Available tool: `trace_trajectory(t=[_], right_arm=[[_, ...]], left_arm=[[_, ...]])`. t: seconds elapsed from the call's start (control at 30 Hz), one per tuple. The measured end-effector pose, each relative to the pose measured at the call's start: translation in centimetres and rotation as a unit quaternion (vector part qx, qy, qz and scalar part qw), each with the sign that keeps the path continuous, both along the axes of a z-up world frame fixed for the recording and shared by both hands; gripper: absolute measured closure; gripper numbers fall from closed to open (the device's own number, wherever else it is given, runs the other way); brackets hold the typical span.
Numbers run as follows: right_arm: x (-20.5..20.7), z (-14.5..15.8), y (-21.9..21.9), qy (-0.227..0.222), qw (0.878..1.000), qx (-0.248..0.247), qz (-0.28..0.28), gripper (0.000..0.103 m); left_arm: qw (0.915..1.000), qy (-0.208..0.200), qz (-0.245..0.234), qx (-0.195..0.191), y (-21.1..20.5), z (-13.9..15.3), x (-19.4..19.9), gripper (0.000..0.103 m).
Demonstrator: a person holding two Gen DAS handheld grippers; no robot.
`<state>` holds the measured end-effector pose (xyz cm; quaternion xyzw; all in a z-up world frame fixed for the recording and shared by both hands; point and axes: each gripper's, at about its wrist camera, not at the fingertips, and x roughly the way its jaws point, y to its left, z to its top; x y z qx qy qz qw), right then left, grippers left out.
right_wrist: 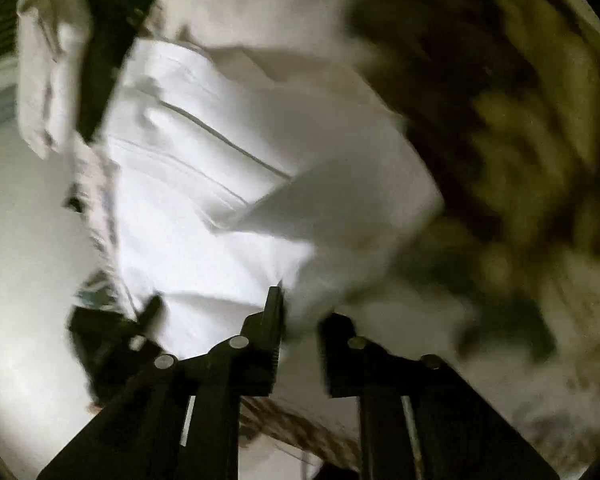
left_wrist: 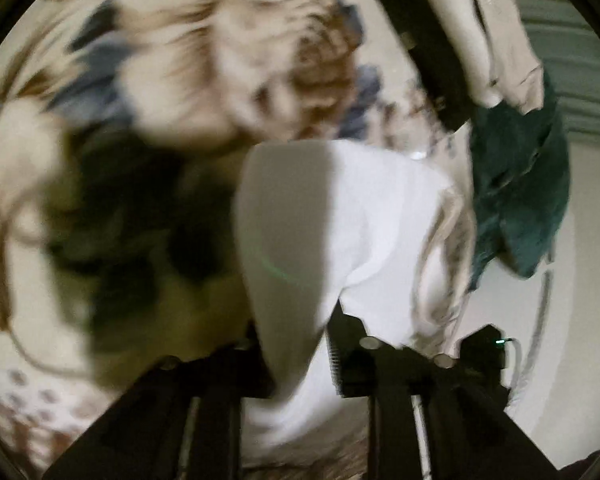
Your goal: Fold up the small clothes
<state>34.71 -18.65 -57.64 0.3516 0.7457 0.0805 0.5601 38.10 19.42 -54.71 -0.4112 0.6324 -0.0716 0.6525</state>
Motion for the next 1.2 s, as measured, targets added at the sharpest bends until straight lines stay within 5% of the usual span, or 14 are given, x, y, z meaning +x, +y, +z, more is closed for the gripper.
trace_trajectory(t=[0.07,0.2,0.3,0.47,0.63,0.73,0.87,1.13,1.2], right_arm=[[-0.1,1.8,-0.9,-0.015,0.999,-0.046,0.009,0.060],[2.7,7.8,-0.8,-0.115,0.981,-0.150,0.056,0.044],[6.6,10.1,3.4,-0.180,0.959,-0.164,0.148,0.036],[12.5,7.5,14.1,-0.201,0.926,-0.146,0.285,0.036],[15.3,4.5,17.9,-0.207,0.868,-0.224,0.392,0.042],[18.7,5.0,14.0,-0.196,0.877,-0.296,0.324,0.045],[22.2,6.7,6.5,-0.165,0.915,-0.308,0.202,0.045],[19.8,7.5,5.8,-0.156,0.936,-0.198,0.245,0.045],[18.0,6.7,5.9,-0.140,0.937,-0.196,0.252,0.044]], left_arm=[[0.9996,0.013,0.000,0.024,0.3,0.0,-0.4,0.046],[0.9984,0.004,0.018,0.053,1.1,-0.1,-2.6,0.039],[0.9972,0.002,0.037,0.065,0.3,-1.2,-3.2,0.028],[0.9952,-0.007,0.048,0.086,-1.4,-2.1,-2.3,0.000],[0.9929,0.001,0.038,0.113,-2.5,-2.5,-1.5,0.000],[0.9929,0.004,0.055,0.106,-2.2,-2.7,-1.4,0.000],[0.9893,0.005,0.117,0.087,-1.2,-2.8,-2.4,0.000],[0.9875,0.011,0.150,0.048,0.2,-2.2,-3.0,0.000],[0.9875,0.004,0.148,0.054,0.1,-1.5,-3.5,0.010]])
